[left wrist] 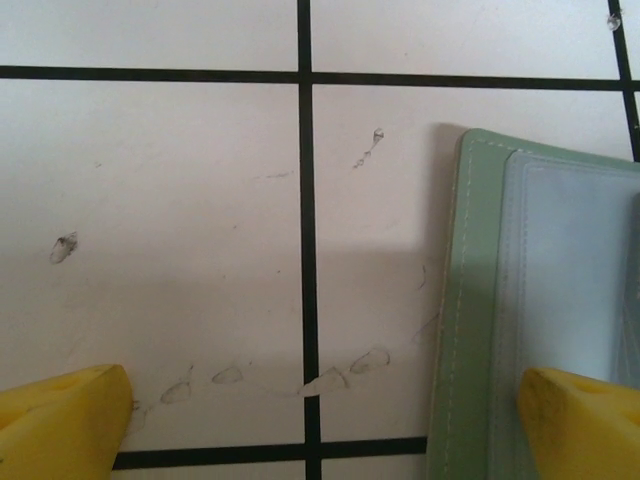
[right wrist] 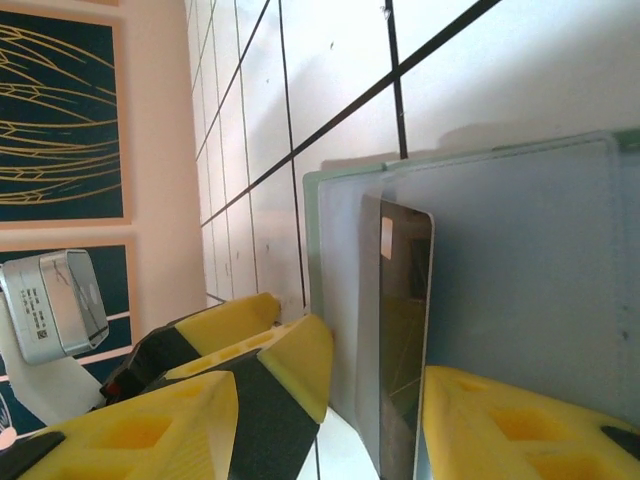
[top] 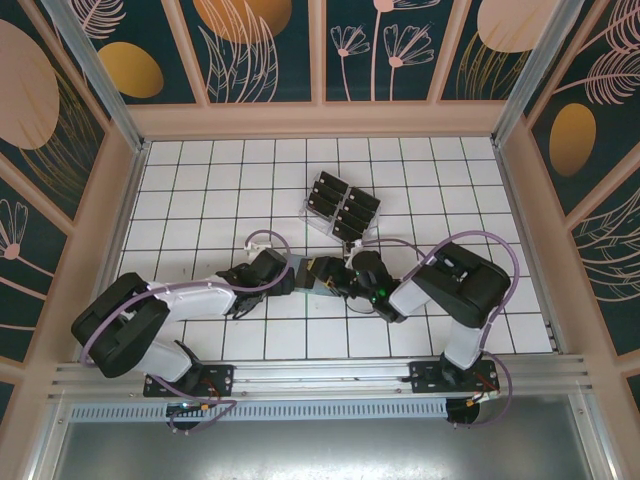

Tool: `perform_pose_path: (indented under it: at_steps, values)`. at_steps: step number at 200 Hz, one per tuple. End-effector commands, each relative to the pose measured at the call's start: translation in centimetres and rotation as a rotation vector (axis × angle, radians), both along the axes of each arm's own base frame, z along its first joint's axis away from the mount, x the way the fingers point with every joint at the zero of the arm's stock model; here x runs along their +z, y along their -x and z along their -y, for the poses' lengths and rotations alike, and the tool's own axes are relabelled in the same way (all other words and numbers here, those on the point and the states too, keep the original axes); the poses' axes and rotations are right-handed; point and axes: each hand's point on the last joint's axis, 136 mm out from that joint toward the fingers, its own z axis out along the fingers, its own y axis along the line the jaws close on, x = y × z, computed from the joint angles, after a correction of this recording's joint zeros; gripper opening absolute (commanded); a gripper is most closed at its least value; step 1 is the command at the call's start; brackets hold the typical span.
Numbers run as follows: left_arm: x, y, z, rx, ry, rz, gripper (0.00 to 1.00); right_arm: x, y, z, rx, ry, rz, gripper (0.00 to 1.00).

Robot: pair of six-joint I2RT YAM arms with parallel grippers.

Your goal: Put the credit cards into the card holder

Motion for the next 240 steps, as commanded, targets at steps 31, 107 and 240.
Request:
perform_pose_path:
  at_steps: [31,107,240]
  values:
    - [0.9,0.2,-0.1,-0.004,0.001,-0.007,0.98,-3.7,0.5,4.0,0.01,0.269,-0.054,0.57]
    - [2.5,-0.9,-0.1,-0.006,-0.031,0.05,0.99,-0.7,-1.3,3.8,0.044,0.383,0.038,0.5]
    - [-0.7,-0.4,-0.8,-0.004,-0.093,-0.007,0.99,-1.4,-2.1,2.1,0.083,0.396,0.032,0.26]
